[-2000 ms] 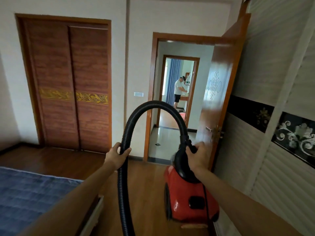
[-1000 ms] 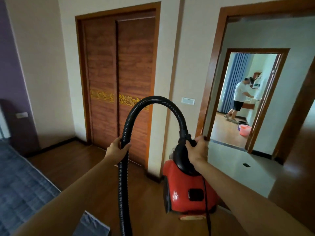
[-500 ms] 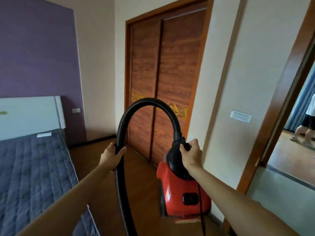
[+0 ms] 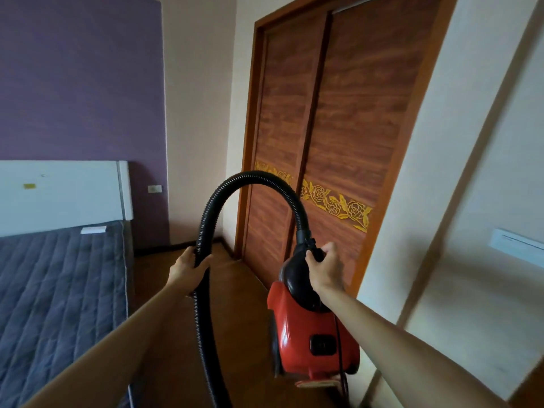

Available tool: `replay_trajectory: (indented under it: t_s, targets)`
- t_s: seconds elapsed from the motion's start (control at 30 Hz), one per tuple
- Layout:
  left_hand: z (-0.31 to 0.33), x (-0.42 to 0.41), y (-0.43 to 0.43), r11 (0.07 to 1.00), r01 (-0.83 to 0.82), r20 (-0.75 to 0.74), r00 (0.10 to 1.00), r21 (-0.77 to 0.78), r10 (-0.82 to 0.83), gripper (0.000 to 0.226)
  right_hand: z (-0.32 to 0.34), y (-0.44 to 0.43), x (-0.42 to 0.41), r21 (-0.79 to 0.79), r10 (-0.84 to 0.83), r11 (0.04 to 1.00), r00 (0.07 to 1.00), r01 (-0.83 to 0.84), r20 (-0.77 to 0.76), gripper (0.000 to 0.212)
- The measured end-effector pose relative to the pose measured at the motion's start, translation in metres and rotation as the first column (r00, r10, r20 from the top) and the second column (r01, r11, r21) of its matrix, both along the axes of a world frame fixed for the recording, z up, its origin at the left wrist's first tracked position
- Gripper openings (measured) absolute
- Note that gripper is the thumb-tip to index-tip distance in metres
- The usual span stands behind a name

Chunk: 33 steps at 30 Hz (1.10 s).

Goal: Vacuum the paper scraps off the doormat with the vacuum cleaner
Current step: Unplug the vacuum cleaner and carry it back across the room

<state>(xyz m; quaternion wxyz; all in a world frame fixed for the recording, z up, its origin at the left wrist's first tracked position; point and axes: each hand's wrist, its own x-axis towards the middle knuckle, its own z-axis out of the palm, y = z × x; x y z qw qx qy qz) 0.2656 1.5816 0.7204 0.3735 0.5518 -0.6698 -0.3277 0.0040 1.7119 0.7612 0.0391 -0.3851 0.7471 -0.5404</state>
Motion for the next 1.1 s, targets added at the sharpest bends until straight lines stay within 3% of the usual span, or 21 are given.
replay_trajectory:
  t_s: [0.3,0.67,1.1]
  targets:
    - [0.006,-0.045,-0.118,0.998,-0.06,-0.06,0.996,0.015,0.06,0.03,0.003,-0.15,-0.058,-0.005,0.058,0.998,0.998,-0.058,-0.001,0.018]
    - [-0.012,-0.107,-0.311,0.979,-0.194,-0.106,0.974,0.065,0.2,0.026,-0.022,-0.396,-0.128,-0.007,0.208,0.978,0.978,-0.208,0.022,0.019]
    - [-0.014,-0.129,-0.512,0.929,-0.368,-0.039,0.928,0.044,0.37,0.024,-0.038,-0.653,-0.163,-0.008,0.352,0.936,0.936,-0.352,0.027,0.022]
